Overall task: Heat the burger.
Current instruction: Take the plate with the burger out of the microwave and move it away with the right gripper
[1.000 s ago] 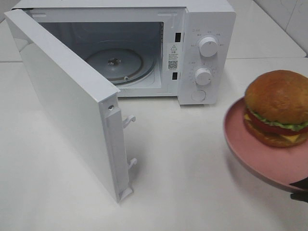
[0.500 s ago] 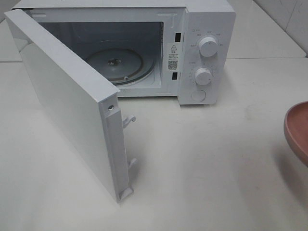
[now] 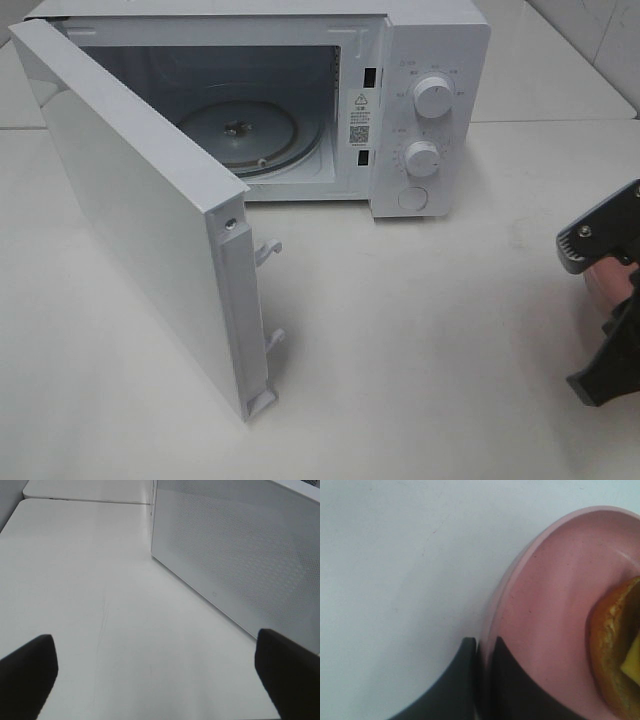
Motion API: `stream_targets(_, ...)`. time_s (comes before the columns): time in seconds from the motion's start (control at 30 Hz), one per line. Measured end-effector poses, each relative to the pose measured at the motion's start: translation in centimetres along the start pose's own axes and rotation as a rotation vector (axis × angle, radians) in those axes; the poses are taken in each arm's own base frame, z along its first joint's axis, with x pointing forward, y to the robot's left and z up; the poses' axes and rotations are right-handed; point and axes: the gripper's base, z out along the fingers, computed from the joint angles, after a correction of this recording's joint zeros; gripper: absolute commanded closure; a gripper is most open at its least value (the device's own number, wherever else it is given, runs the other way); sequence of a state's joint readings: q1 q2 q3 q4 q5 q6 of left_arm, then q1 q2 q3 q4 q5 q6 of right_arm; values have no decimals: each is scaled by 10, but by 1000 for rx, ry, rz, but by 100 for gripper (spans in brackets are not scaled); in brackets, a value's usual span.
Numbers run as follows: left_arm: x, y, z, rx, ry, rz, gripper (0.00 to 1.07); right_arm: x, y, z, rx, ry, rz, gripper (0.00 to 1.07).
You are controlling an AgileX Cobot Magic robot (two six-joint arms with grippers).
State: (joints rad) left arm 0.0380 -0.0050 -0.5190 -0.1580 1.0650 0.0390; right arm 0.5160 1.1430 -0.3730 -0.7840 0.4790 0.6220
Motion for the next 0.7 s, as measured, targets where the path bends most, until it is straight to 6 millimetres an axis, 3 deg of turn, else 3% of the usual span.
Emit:
stream_targets(0.07,0,0,0,0,0,0,7,-3,8,23,15,73,68,107)
stream_targets(0.33,0,0,0,0,0,0,7,-1,18,63,99,159,156,107)
stream_targets(0.63,0,0,0,0,0,0,7,-5,18,82,192,96,323,100)
stream_targets(0.7,0,0,0,0,0,0,7,-6,18,82,202,81,376,94)
